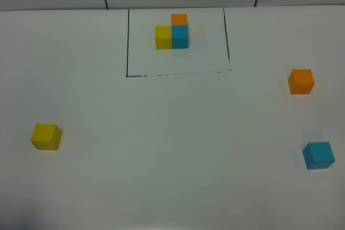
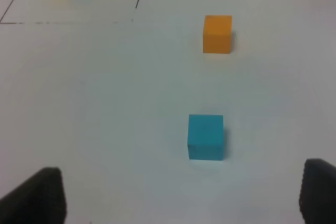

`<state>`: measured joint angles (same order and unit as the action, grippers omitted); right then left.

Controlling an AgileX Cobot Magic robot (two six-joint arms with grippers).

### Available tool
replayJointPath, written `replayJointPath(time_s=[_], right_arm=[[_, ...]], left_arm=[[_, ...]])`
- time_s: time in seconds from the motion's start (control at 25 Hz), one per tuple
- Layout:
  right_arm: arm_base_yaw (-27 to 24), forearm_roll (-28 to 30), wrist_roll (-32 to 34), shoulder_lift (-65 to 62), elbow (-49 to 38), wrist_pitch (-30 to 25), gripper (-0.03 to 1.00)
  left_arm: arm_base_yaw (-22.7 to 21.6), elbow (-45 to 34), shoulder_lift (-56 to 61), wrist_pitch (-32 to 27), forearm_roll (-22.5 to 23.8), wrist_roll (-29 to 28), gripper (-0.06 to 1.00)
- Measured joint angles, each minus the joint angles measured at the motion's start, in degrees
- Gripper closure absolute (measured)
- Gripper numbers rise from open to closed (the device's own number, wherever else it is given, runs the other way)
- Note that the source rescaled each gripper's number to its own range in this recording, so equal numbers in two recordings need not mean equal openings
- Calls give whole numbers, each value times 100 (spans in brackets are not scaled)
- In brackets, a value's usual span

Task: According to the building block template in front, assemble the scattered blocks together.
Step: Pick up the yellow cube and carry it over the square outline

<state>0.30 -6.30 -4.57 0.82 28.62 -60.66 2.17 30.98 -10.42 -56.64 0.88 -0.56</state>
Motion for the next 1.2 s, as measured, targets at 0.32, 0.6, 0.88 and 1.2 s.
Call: replayJointPath(time_s=[0.32, 0.6, 0.88, 1.2], right_arm=[[0, 0, 0, 0, 0, 0, 19], [0, 0, 0, 0, 0, 0, 20], [0, 0, 0, 0, 0, 0, 20], [0, 0, 5, 0, 0, 0, 20]], left_arm=[[0, 774, -2900, 570, 220, -477, -6], [0, 1699, -5304, 619, 216, -670, -6], [597, 2339, -7140, 602, 420, -747, -6], [921, 2432, -8116, 732, 938, -1505, -6]])
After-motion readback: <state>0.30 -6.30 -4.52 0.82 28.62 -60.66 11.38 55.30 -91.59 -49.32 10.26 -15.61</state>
